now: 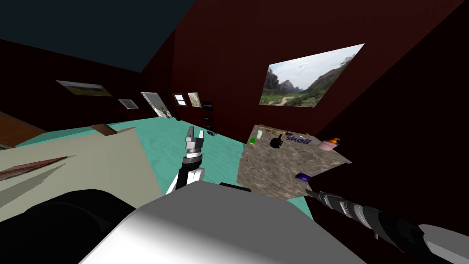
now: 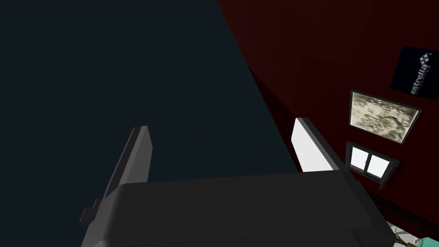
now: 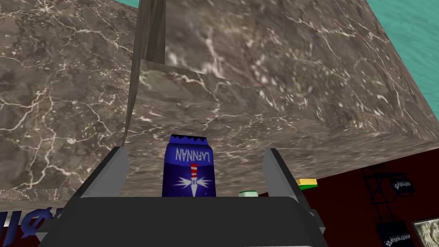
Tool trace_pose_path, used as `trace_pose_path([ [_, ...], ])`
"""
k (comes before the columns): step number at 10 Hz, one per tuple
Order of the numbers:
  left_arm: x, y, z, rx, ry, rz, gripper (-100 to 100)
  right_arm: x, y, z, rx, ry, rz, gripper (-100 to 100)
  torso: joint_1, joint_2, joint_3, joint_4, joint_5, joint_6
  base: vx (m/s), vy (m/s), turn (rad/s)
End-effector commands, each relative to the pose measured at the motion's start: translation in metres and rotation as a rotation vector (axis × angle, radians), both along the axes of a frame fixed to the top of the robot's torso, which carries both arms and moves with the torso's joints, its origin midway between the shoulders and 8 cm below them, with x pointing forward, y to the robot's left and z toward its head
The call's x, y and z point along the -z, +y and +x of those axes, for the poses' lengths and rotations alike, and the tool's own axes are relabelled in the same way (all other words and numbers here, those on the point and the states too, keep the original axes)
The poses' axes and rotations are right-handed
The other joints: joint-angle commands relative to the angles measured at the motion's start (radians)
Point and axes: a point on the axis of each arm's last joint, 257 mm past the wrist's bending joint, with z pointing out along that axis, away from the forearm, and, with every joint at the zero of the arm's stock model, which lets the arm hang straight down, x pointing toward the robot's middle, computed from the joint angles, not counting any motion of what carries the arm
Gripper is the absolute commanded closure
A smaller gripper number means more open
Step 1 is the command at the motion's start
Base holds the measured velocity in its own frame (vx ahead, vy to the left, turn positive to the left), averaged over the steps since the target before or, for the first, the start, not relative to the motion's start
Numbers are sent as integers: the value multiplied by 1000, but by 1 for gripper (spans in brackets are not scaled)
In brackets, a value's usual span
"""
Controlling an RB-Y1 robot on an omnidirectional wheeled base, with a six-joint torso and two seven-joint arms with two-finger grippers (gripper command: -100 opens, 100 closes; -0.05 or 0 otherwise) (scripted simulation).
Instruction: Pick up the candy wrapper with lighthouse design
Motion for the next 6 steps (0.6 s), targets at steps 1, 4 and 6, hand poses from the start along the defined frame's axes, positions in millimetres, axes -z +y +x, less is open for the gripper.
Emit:
trace_pose_path([
  [1, 0, 0, 0, 0, 0, 0, 0, -4, -18, 1, -6, 24, -54, -100, 0, 0, 0, 0, 0, 0, 7, 37, 208],
  [4, 0, 0, 0, 0, 0, 0, 0, -13, -44, 2, -20, 59, -133, -100, 0, 0, 0, 0, 0, 1, 7, 29, 137],
  [6, 0, 0, 0, 0, 0, 0, 0, -19, -56, 5, -30, 73, -172, -100, 0, 1, 0, 0, 0, 1, -4, 17, 99],
])
